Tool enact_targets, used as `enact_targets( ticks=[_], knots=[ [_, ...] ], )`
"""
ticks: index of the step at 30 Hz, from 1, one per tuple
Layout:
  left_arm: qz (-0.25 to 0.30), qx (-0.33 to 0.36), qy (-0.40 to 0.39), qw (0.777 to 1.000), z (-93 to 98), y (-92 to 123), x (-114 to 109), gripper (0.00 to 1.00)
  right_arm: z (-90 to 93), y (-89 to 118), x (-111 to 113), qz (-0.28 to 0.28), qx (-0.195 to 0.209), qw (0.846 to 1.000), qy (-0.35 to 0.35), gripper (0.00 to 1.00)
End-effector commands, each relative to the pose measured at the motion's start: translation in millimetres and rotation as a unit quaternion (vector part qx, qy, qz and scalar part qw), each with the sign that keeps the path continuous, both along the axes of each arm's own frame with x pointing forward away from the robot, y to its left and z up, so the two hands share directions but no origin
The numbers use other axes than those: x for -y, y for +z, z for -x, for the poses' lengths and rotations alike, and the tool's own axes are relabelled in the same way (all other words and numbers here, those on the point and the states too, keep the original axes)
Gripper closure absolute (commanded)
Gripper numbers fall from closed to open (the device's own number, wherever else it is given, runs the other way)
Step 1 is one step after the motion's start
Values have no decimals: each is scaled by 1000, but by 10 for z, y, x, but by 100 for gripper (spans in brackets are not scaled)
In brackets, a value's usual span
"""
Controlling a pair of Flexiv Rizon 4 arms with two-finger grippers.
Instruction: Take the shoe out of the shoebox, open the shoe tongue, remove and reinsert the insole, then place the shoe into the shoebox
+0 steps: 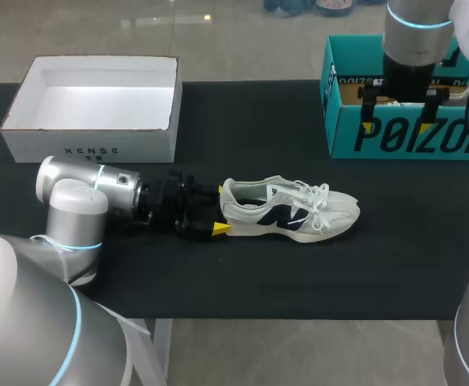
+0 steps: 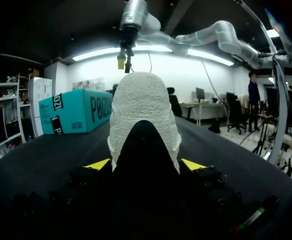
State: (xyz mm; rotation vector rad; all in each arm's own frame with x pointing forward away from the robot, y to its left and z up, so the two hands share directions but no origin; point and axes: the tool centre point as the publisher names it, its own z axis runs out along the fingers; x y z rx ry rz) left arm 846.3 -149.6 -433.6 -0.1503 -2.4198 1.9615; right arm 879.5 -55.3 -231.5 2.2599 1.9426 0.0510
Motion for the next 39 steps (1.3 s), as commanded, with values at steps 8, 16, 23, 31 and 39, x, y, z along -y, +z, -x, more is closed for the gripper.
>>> enact_targets(
  ticks=[8,16,23,31,39],
  knots=[
    [-1,0,0,1000,1,-20,14,100,445,-104,-614,9,-53,998,22,0],
    [-1,0,0,1000,1,-20,14,100,735,-95,-1053,-20,-51,995,85,0],
    [-1,0,0,1000,1,-20,14,100,893,-265,-1296,2,-46,997,67,0],
    [-1,0,0,1000,1,-20,14,100,933,-587,-1585,-139,-59,982,117,0],
    [-1,0,0,1000,1,-20,14,100,933,-587,-1585,-139,-59,982,117,0]
  ],
)
